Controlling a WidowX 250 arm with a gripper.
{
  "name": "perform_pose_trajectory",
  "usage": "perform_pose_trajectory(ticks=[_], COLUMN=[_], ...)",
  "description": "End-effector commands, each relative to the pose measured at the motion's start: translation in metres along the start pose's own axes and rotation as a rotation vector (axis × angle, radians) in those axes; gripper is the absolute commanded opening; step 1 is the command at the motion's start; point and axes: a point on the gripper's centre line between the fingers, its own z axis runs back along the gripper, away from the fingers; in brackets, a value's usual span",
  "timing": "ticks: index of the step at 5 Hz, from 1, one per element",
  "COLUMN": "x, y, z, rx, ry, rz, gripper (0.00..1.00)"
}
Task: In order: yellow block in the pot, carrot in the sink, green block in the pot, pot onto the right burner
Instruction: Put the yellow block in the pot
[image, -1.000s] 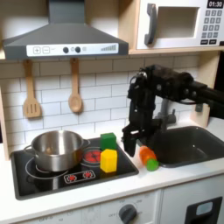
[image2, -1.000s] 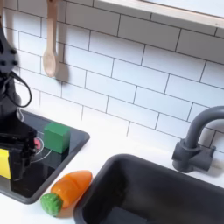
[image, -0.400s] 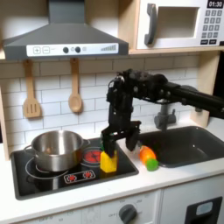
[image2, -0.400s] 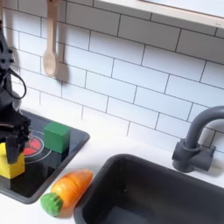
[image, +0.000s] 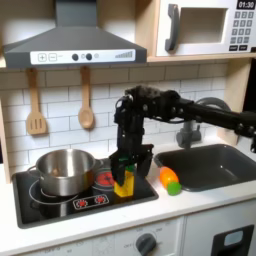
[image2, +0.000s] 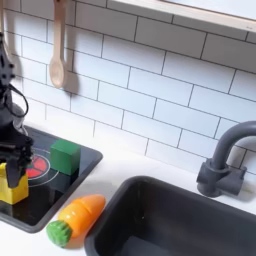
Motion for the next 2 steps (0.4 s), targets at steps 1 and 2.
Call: perform_pose_trajectory(ticks=[1, 2], x=[0.0067, 0.0124], y=[-0.0038, -0.0083], z=[-0.0087, -0.0101], rx=[0.004, -0.009], ry=[-0.008, -0.020], rz=[-0.010, -0.018], gripper=[1.00, 1.00])
